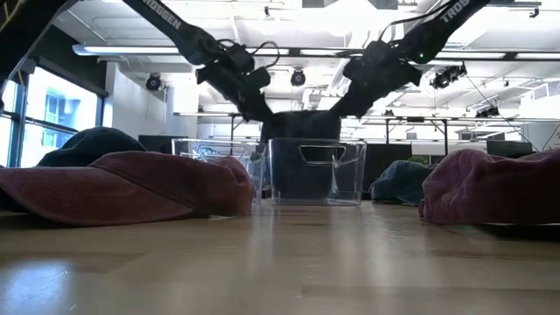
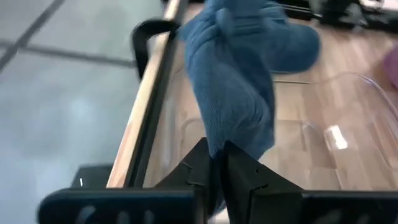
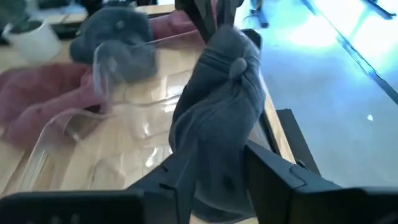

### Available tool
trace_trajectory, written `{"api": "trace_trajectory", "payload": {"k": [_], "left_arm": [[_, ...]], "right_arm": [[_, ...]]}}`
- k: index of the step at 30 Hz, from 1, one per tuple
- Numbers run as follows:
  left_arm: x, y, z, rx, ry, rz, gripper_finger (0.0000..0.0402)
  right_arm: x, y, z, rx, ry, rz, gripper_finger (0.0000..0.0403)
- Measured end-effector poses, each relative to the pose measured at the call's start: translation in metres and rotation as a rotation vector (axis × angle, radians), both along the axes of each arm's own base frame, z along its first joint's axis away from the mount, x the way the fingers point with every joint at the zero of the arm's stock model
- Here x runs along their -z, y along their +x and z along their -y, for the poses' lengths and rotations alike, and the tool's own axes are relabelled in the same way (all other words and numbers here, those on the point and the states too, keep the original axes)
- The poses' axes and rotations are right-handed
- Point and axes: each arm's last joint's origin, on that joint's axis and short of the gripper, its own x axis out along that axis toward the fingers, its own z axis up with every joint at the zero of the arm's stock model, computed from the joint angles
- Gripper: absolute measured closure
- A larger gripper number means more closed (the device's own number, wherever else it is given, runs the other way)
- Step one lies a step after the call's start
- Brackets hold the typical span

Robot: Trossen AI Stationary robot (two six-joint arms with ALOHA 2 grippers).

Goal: Pick & Place hat
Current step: Put the bottom blue cap into the right bin

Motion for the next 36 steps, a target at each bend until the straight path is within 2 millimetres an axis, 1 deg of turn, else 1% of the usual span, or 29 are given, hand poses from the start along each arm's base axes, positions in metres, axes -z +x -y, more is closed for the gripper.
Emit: {"api": "trace_trajectory", "payload": {"k": [5, 8, 12, 17, 19, 22, 24, 27, 29, 31, 33, 36], "left_arm": [[-0.002, -0.007, -0.009, -0.049, -0.020, 0.022, 0.0316], [-0.001, -0.013, -0.014, -0.067, -0.048, 0.021, 0.0288], [-0.002, -0.019, -0.019, -0.071, -0.107, 0.050, 0.0266], [-0.005, -0.018, -0.015, -0.026, -0.169, 0.084, 0.0262], [-0.010, -0.019, -0.014, -0.028, -0.185, 0.086, 0.0262], [-0.023, -0.014, -0.011, -0.031, -0.143, 0.098, 0.0262], [-0.035, -0.010, -0.011, -0.036, -0.117, 0.114, 0.0262], [-0.064, -0.006, -0.014, -0.084, -0.096, 0.181, 0.0262], [-0.074, -0.001, -0.021, -0.091, -0.111, 0.225, 0.0262], [-0.070, 0.006, -0.029, -0.096, -0.194, 0.225, 0.0262], [-0.062, 0.015, -0.038, -0.127, -0.233, 0.219, 0.0262], [-0.054, 0.024, -0.049, -0.203, -0.217, 0.193, 0.0263]], "right_arm": [[-0.003, -0.001, -0.001, 0.068, 0.112, 0.014, 0.0238], [-0.011, -0.003, -0.004, 0.102, 0.174, 0.036, 0.0223], [-0.019, -0.005, -0.007, 0.149, 0.226, 0.053, 0.0209], [-0.032, -0.009, -0.014, 0.172, 0.284, 0.090, 0.0201], [-0.038, -0.012, -0.017, 0.182, 0.306, 0.106, 0.0202], [-0.047, -0.015, -0.022, 0.193, 0.320, 0.127, 0.0206], [-0.051, -0.017, -0.024, 0.192, 0.316, 0.133, 0.0209], [-0.051, -0.016, -0.026, 0.184, 0.318, 0.135, 0.0214], [-0.051, -0.016, -0.026, 0.180, 0.327, 0.130, 0.0217], [-0.050, -0.016, -0.027, 0.180, 0.344, 0.127, 0.0221], [-0.050, -0.014, -0.028, 0.185, 0.364, 0.124, 0.0225], [-0.049, -0.010, -0.033, 0.179, 0.395, 0.116, 0.0233]]}}
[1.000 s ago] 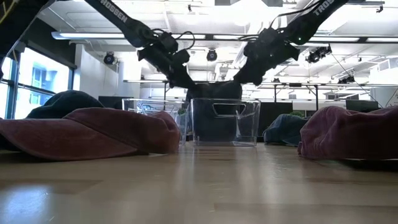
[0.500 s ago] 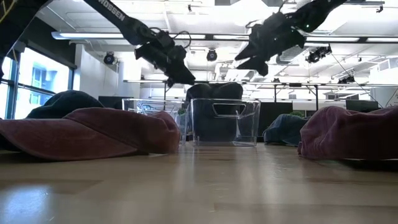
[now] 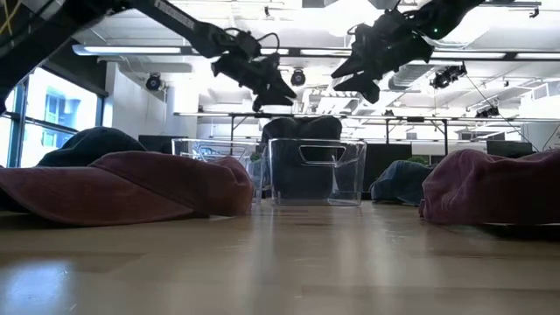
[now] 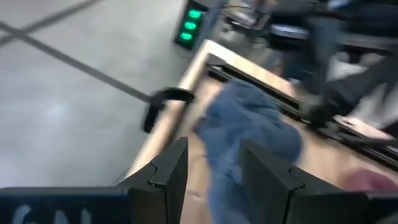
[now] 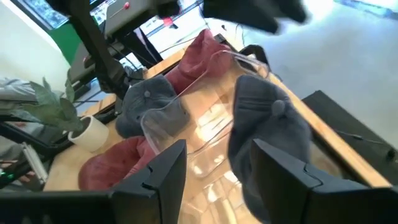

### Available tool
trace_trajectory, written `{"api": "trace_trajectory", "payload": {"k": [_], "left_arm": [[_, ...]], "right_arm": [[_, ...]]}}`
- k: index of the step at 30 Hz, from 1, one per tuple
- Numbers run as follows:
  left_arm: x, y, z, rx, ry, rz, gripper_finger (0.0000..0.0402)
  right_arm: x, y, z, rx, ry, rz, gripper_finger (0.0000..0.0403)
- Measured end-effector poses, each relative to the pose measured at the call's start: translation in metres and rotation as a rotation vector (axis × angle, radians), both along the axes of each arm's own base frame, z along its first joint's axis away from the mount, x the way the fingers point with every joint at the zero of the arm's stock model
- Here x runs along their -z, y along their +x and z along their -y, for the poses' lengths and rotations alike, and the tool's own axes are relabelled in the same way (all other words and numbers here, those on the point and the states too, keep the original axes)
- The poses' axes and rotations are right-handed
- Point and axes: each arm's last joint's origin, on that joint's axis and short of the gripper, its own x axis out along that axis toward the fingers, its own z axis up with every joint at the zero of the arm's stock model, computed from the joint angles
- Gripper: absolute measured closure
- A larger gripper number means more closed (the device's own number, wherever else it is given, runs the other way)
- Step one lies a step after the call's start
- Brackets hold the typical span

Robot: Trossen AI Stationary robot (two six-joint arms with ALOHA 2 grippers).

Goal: Pick & Place hat
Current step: Put the bottom blue cap into the right bin

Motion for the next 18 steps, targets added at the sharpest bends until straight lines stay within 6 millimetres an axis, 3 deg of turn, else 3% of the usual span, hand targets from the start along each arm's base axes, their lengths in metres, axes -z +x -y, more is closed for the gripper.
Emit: {"api": "trace_trajectory", "payload": {"k": [3, 8, 13, 18], "left_arm": [[0.016, 0.007, -0.012, -0.069, 0.023, -0.047, 0.0277], [0.055, 0.018, -0.020, 0.041, -0.066, -0.071, 0.0332], [0.072, 0.025, -0.020, 0.220, -0.144, -0.003, 0.0394], [0.067, 0.028, -0.009, 0.422, -0.205, 0.096, 0.0388]], "right_arm": [[0.002, 0.008, -0.009, -0.024, 0.026, -0.021, 0.0245], [0.009, 0.024, -0.030, -0.085, 0.017, -0.100, 0.0267], [0.011, 0.037, -0.047, -0.114, -0.011, -0.142, 0.0284], [0.011, 0.042, -0.053, -0.112, 0.003, -0.151, 0.0294]]}}
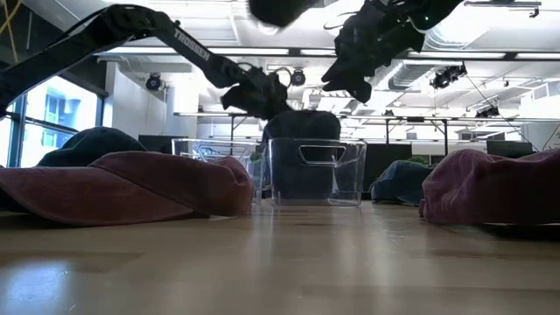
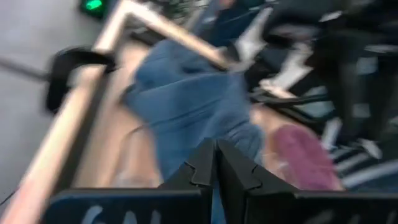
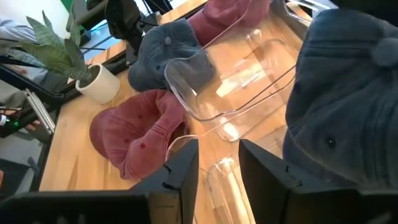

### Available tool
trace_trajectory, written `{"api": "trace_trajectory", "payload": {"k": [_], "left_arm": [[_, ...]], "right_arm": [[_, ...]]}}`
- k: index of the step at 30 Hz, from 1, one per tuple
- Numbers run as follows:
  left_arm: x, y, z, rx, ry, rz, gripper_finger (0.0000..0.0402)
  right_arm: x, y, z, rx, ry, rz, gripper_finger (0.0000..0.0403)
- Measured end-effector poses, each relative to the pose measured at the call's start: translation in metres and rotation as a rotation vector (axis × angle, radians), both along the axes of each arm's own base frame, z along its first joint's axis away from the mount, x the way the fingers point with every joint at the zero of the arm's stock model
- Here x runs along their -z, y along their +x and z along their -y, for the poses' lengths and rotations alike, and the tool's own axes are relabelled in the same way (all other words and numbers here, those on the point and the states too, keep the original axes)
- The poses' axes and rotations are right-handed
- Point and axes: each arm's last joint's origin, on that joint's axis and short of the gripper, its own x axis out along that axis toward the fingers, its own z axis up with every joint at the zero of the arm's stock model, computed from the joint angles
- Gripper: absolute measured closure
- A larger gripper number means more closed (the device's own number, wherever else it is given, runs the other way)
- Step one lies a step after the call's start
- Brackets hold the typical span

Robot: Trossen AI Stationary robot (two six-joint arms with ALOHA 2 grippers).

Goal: Pick & Place hat
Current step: Put the bottom blue cap into the right bin

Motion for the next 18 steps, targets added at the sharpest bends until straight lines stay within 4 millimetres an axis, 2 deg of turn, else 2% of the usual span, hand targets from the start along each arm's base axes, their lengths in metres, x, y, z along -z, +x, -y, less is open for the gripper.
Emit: {"api": "trace_trajectory", "payload": {"k": [6, 8, 13, 18], "left_arm": [[-0.003, 0.001, 0.009, 0.227, -0.126, 0.124, 0.0400], [-0.004, 0.000, 0.010, 0.254, -0.142, 0.141, 0.0400], [-0.002, 0.002, 0.006, 0.159, -0.069, 0.095, 0.0400], [0.001, 0.003, 0.003, 0.031, 0.004, 0.019, 0.0400]], "right_arm": [[0.000, 0.000, 0.000, 0.001, 0.000, -0.001, 0.0304], [0.000, 0.000, 0.000, 0.012, -0.013, -0.007, 0.0304], [0.001, 0.000, 0.001, 0.035, -0.038, -0.021, 0.0304], [0.003, 0.005, -0.009, -0.041, -0.095, -0.049, 0.0304]]}}
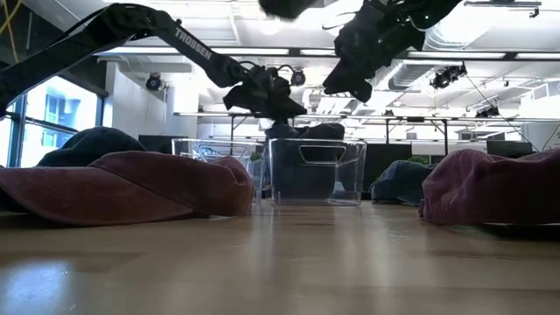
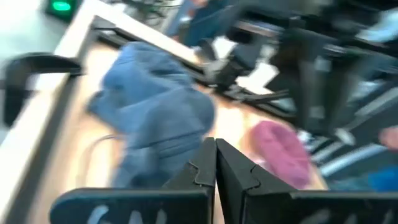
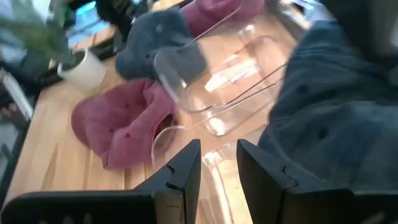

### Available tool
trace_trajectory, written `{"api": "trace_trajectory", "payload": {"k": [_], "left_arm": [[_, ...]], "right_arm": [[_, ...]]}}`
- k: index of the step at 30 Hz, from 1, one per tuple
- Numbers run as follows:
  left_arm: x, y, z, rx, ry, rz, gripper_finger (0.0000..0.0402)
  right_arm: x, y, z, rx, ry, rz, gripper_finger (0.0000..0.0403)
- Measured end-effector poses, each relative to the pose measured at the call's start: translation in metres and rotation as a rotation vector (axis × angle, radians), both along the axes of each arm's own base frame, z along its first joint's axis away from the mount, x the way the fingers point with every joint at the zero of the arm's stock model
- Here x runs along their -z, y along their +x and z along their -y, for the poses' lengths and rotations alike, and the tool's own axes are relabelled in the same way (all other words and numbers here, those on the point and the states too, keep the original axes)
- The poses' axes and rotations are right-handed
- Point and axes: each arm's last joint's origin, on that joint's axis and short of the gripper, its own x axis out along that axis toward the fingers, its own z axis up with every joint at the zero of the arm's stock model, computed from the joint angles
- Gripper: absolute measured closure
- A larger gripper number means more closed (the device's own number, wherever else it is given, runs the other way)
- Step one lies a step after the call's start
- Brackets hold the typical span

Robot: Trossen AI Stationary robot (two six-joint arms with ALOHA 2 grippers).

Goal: Pick & Place hat
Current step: Put the bottom blue cap into the right bin

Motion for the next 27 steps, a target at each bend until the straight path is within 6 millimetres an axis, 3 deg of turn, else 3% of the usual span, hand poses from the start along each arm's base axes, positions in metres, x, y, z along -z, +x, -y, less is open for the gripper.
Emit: {"api": "trace_trajectory", "payload": {"k": [5, 10, 17, 22, 27], "left_arm": [[-0.005, 0.001, -0.001, -0.011, 0.012, 0.025, 0.0400], [-0.045, -0.013, 0.005, 0.010, 0.041, 0.107, 0.0400], [-0.088, -0.038, 0.026, -0.066, 0.135, 0.052, 0.0400], [-0.101, -0.049, 0.044, -0.108, 0.184, -0.039, 0.0399], [-0.098, -0.046, 0.056, -0.103, 0.171, -0.113, 0.0399]], "right_arm": [[0.002, 0.006, -0.009, 0.023, -0.023, -0.045, 0.0304], [-0.002, 0.004, 0.000, 0.126, 0.045, -0.002, 0.0298], [-0.011, -0.025, 0.050, 0.303, 0.035, 0.050, 0.0219], [0.019, -0.035, 0.096, 0.280, 0.143, 0.043, 0.0150], [0.052, -0.024, 0.123, 0.098, 0.279, 0.055, 0.0131]]}}
